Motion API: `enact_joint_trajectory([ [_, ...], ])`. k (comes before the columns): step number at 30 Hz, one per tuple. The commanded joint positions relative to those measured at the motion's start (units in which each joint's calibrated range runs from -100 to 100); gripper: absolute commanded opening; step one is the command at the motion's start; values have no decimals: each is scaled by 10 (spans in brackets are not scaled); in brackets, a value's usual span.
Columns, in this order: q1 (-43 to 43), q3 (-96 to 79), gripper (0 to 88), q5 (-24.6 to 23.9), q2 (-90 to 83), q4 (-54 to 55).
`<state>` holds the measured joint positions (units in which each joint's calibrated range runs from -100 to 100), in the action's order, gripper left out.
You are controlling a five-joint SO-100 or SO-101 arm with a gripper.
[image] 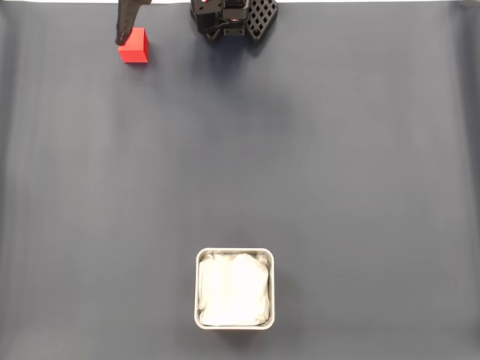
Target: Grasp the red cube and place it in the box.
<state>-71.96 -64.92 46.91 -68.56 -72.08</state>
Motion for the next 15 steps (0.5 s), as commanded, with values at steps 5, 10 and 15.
enact_joint_trajectory([
  [5,-11,-19,289,7,-5,30],
  [10,-11,-41,301,7,-11,37],
  [15,-11,-62,311,9,-21,51],
])
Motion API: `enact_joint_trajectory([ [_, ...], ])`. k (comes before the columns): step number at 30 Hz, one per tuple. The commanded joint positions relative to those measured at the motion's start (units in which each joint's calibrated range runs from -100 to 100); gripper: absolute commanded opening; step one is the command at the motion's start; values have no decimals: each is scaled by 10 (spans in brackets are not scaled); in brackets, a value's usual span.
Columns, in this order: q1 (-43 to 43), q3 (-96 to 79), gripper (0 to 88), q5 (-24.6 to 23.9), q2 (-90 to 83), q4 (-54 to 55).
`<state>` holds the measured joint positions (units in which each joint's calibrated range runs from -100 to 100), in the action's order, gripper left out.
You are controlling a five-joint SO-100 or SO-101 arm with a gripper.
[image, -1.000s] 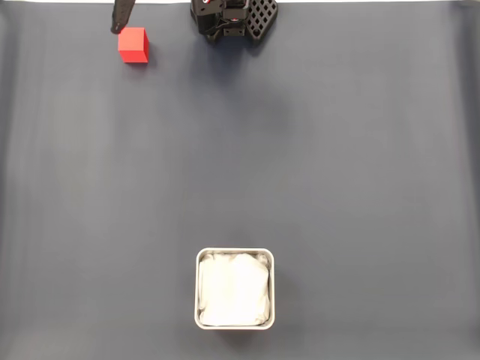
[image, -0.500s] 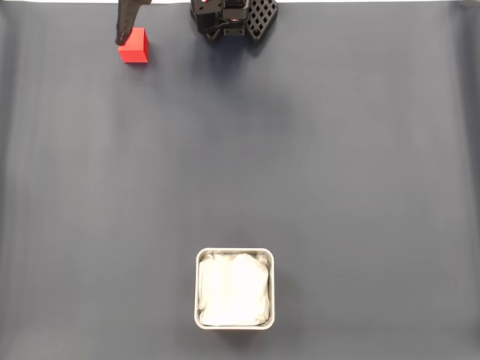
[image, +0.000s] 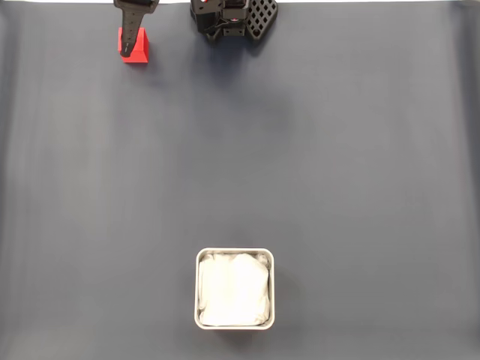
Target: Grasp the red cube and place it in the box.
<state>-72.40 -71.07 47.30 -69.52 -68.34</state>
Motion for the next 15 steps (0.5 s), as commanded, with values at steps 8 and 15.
enact_joint_trajectory([
  [8,-8,-33,317,7,-21,37],
  [15,-7,-68,326,8,-28,74],
])
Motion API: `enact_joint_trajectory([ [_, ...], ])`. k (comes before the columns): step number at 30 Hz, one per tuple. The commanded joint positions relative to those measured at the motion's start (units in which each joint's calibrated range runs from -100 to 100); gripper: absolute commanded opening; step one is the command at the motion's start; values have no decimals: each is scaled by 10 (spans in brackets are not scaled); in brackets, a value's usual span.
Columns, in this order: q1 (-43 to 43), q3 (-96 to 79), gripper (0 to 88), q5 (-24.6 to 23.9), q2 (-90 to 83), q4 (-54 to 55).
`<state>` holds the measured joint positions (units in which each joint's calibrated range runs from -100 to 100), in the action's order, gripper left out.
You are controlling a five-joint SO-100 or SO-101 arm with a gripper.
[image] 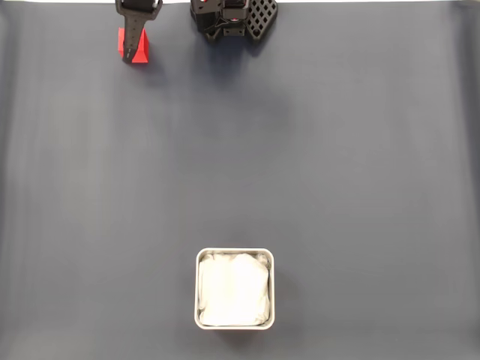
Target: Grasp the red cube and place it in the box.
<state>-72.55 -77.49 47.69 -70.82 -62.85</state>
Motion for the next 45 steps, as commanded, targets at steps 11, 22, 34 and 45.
enact_joint_trajectory([
  [11,-6,-55,332,11,-34,55],
  [22,-7,-93,334,15,-58,67],
  [34,-10,-96,276,11,-70,67],
  [45,-10,-96,133,13,-73,69],
])
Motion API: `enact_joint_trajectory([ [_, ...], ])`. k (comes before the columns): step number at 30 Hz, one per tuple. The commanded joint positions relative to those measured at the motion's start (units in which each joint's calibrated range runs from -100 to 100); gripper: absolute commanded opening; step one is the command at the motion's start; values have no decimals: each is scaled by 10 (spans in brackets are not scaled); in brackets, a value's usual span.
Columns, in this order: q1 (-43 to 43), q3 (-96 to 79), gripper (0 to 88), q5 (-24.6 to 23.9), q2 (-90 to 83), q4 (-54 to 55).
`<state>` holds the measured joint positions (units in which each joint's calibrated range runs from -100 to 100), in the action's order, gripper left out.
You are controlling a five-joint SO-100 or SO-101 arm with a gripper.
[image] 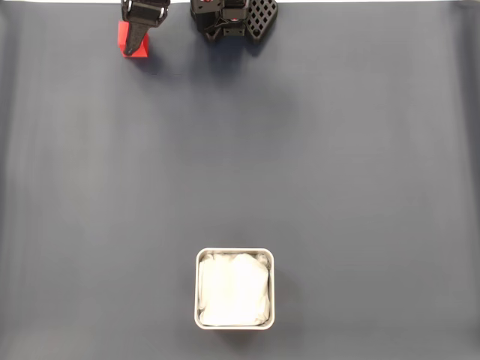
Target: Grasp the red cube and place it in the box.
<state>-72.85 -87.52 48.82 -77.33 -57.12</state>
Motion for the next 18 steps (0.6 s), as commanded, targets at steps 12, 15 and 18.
enact_joint_trajectory([
  [12,-7,5,74,5,-7,13],
  [15,-7,5,68,5,-7,13],
  [18,-7,7,66,5,-7,13],
])
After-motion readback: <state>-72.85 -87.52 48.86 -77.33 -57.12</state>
